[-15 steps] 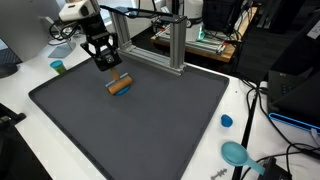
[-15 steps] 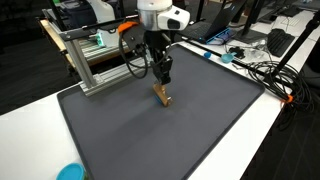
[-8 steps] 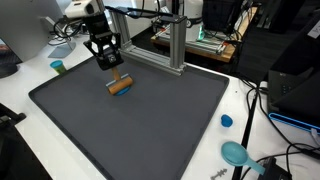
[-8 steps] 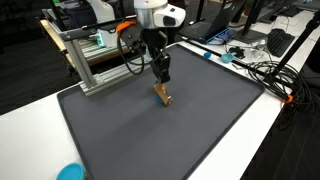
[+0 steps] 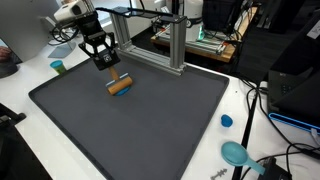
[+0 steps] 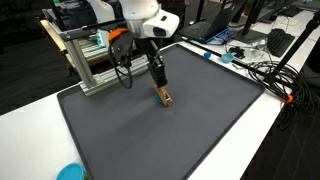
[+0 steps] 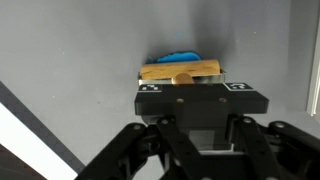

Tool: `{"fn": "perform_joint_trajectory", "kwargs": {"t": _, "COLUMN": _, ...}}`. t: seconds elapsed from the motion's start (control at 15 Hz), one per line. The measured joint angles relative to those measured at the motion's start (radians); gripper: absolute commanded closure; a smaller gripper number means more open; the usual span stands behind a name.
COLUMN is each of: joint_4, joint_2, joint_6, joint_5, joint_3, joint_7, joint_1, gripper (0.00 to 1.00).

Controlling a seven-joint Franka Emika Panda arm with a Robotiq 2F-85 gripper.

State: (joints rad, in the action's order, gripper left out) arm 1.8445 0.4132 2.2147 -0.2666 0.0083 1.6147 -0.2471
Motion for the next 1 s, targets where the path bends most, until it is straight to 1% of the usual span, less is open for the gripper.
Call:
{"fn": "perform_joint_trajectory", "kwargs": {"t": 0.2, "joint_4": -0.064, "joint_2": 0.04, "joint_6": -0.058, "joint_5": -0.001, "joint_3": 0.0, "joint_7": 0.012, "joint_1": -0.009, "gripper": 0.78}}
{"fn": "perform_joint_trajectory", "kwargs": {"t": 0.4, "joint_4": -0.094, "joint_2": 0.058, "joint_6": -0.08, "joint_5": 0.004, "joint_3": 0.0, "joint_7": 0.027, "joint_1": -0.01, "gripper": 0.78}}
{"fn": "perform_joint_trajectory", "kwargs": {"t": 0.73, "joint_4": -0.093, "joint_2": 0.058, "joint_6": -0.071, "joint_5": 0.017, "joint_3": 0.0, "joint_7": 0.034, "joint_1": -0.003, "gripper": 0.78}}
{"fn": "perform_joint_trajectory", "kwargs": {"t": 1.0, "joint_4": -0.063, "joint_2": 0.042, "joint_6": -0.033, "joint_5": 0.023, "joint_3": 0.0, "joint_7": 0.028, "joint_1": 0.004, "gripper": 0.78}}
